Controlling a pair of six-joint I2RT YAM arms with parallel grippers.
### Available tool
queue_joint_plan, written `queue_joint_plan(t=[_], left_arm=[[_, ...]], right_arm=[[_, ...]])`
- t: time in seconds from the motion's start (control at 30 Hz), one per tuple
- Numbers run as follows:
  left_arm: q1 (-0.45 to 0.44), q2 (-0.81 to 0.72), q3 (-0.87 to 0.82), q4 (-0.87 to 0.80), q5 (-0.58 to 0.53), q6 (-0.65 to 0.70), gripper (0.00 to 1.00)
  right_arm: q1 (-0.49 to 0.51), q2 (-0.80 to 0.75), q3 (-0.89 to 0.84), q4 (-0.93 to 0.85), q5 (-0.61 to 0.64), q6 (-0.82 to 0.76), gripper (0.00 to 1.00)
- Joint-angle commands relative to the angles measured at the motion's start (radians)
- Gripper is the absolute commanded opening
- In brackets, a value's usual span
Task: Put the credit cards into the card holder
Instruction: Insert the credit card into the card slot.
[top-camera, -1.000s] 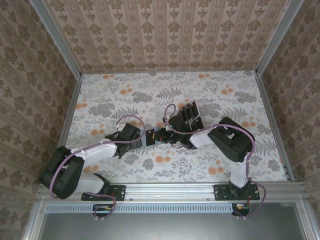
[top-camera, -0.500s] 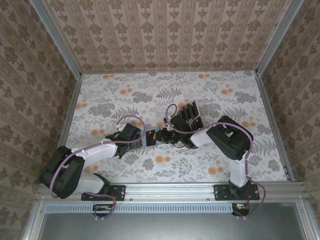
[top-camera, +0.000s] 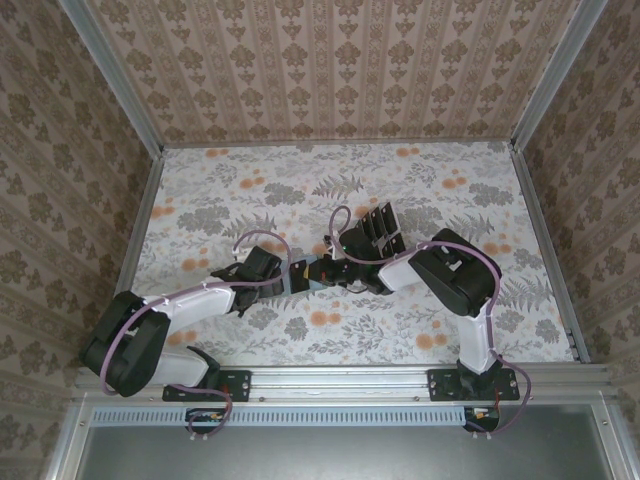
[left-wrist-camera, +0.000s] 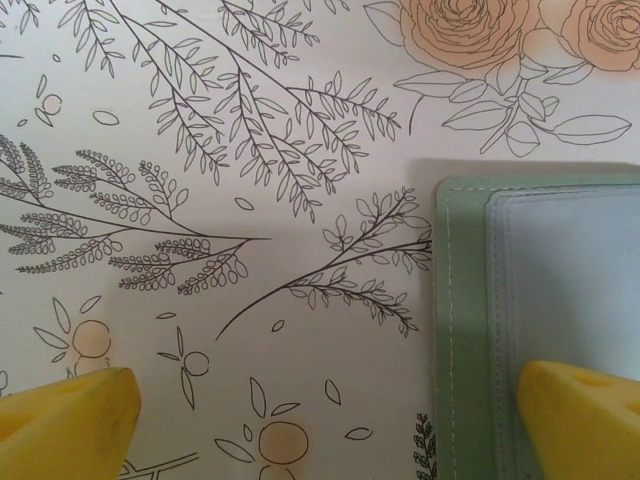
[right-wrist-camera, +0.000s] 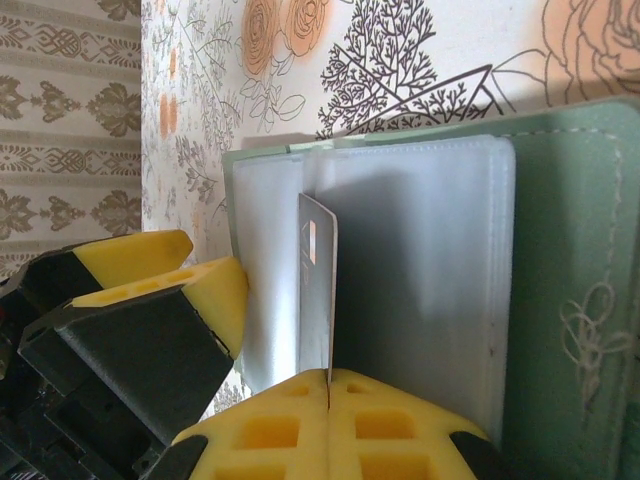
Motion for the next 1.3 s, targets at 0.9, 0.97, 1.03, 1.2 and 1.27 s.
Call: queue_joint_plan(t=[0.9,0.97,1.03,1.2,1.27], left_arm=[[0.015,-0.035,0.072,-0.13,-0.003,0.001,1.0],[0.026,-0.041,0.081,-0.145,0.0,-0.003,1.0],[0.036,-0.043,0.087,-0.161,0.001,-0.01,1.0],[0.048,-0.04,0.087,-0.194,-0.01,-0.042,1.0],[0.051,-0.039,0.082,-0.206,-0.016,-0.058,1.0]], right_arm=[[-0.001,0.012,0.101,-0.223,0.015,-0.075,0.31],[-0.001,-0.002,0.113,-0.266,0.024,-0.094,0.39],[-0.001,-0.013,0.126,-0.306,0.032,-0.112,0.44],[-0.001,-0.025,0.163,-0.404,0.06,-0.155,0.47],[-0.001,-0.027,0.175,-0.436,0.069,-0.167,0.46]])
